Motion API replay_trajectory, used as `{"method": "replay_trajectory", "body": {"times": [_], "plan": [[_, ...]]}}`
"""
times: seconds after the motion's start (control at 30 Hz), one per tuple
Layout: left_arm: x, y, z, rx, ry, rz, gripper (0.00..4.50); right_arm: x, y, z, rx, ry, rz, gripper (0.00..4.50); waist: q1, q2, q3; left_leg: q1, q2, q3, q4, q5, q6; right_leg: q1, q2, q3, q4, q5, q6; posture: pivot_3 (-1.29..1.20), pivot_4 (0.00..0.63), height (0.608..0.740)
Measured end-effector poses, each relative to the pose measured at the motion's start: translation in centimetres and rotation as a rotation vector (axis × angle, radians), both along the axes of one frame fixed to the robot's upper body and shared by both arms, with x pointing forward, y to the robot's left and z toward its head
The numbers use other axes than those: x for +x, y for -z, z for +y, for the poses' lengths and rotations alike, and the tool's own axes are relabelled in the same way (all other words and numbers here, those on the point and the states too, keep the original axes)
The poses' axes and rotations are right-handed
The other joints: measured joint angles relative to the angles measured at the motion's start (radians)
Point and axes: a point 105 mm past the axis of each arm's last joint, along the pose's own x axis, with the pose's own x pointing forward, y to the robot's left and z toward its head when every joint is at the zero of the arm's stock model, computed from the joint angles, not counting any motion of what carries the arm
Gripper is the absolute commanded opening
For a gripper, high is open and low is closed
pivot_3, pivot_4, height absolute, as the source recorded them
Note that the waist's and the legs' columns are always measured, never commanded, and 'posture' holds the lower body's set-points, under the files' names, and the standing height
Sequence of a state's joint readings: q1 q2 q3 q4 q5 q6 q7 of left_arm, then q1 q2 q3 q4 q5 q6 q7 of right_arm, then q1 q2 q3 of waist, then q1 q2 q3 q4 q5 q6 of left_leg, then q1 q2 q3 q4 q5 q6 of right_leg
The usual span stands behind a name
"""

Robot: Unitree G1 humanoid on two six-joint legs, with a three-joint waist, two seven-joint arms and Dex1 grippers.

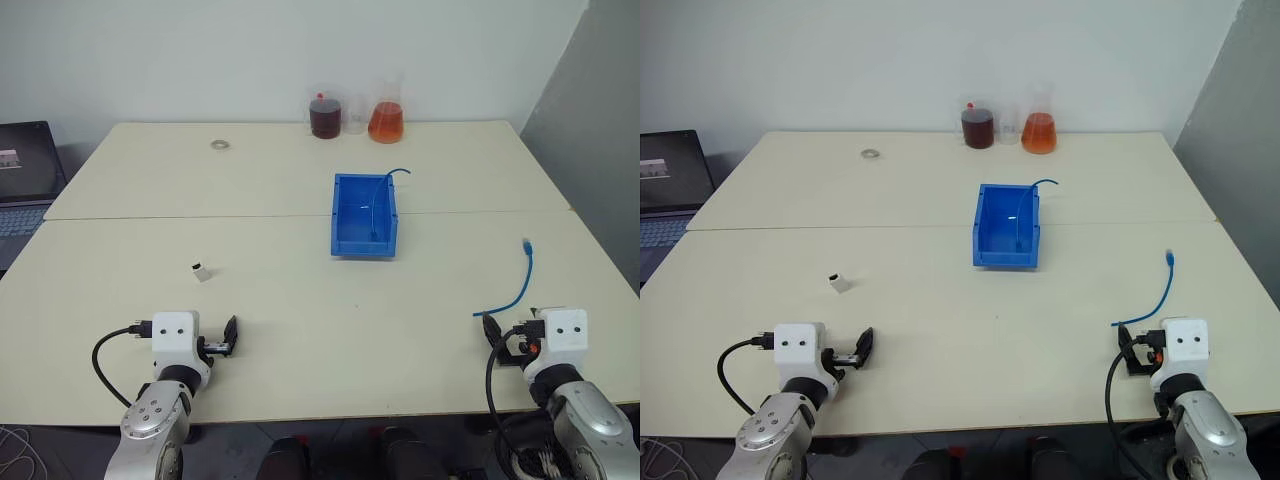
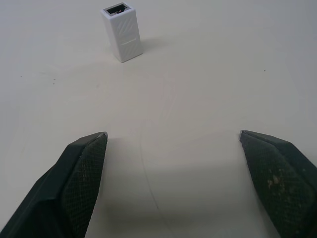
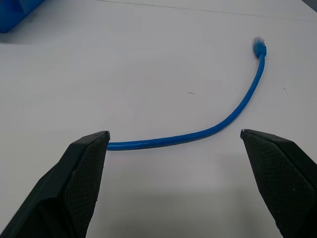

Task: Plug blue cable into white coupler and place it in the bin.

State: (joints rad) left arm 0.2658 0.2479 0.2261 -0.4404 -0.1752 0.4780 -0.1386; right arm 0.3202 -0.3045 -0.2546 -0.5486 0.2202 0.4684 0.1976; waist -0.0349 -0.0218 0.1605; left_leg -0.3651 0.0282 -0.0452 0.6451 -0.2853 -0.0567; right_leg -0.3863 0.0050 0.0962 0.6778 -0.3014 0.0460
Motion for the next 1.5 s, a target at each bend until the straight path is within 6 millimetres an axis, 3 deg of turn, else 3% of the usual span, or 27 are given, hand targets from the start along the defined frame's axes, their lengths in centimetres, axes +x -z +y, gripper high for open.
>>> {"method": "replay_trajectory", "body": {"times": [1.37, 1.5], "plan": [[-0.1, -1.0, 0.2, -0.008, -0.030, -0.057, 4.47, 0.0, 0.4, -0.1, 0.018, 0.024, 0.018, 4.50, 0.000, -0.003, 0.002, -0.001, 0.000, 0.000, 0.000, 0.000, 0.000, -0.001, 0.000, 0.000, 0.000, 0.000, 0.000, 0.00, 0.150, 0.740], [0.1, -1.1, -0.4, -0.021, 0.028, -0.055, 4.47, -0.3, 0.7, -0.3, 0.011, 0.040, 0.030, 4.50, 0.000, -0.003, 0.002, -0.001, 0.000, 0.000, 0.000, 0.000, 0.000, -0.001, 0.000, 0.000, 0.000, 0.000, 0.000, 0.00, 0.150, 0.740]]}}
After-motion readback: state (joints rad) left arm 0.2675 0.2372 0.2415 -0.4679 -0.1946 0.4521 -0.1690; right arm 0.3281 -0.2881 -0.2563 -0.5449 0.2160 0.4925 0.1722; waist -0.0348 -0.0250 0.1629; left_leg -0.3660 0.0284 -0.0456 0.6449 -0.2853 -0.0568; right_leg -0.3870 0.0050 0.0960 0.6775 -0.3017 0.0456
